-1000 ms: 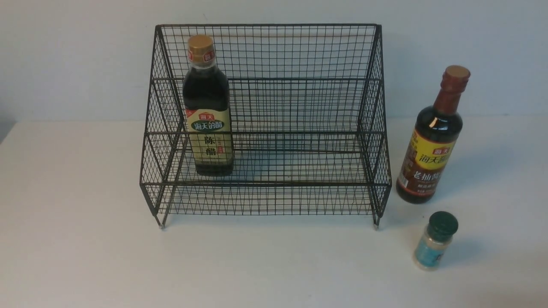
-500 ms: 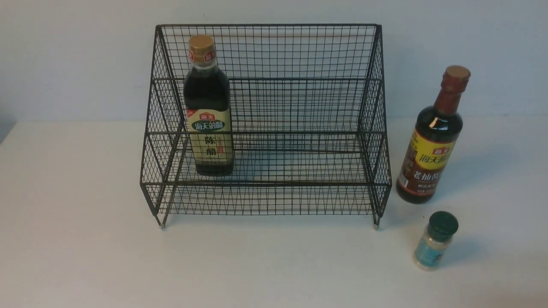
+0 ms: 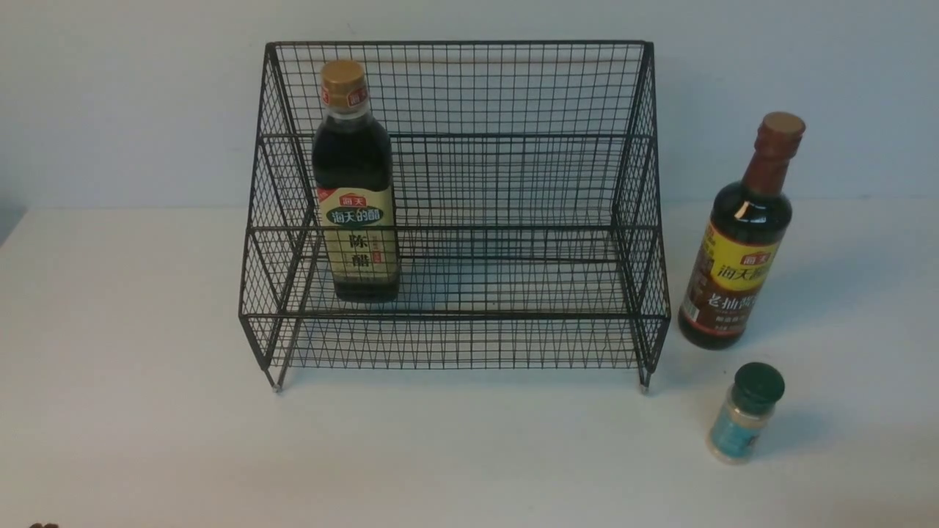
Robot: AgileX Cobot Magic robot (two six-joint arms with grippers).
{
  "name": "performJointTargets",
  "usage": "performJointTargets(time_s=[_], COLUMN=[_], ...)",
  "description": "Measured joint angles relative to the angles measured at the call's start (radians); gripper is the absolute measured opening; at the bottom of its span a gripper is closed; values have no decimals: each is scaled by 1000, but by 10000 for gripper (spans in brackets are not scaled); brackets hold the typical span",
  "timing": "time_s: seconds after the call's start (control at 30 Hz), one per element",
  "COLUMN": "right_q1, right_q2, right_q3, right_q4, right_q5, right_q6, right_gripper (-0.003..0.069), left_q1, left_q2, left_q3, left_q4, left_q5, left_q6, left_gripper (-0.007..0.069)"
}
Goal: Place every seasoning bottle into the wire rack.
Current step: Use the right arm to grab the condiment bottle farthest to it
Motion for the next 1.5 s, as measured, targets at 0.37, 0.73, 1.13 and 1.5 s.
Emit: performJointTargets(time_s=[0.37, 0.73, 1.13, 1.5], right_q1=[-1, -1, -1, -1], right_q2=[0, 0, 0, 1], right_q3=[0, 0, 6, 4], right_q4=[1, -4, 101, 198], right_q5=[0, 0, -344, -710], right_q6=[0, 0, 127, 318], right_gripper=[-13, -13, -13, -13], left_q1=[0, 0, 0, 0], left_q2=[0, 0, 0, 0], left_q3=[0, 0, 0, 0], left_q4=[0, 0, 0, -1], left_q5=[0, 0, 0, 0], left_q6=[0, 0, 0, 0], left_gripper=[-5, -5, -5, -5])
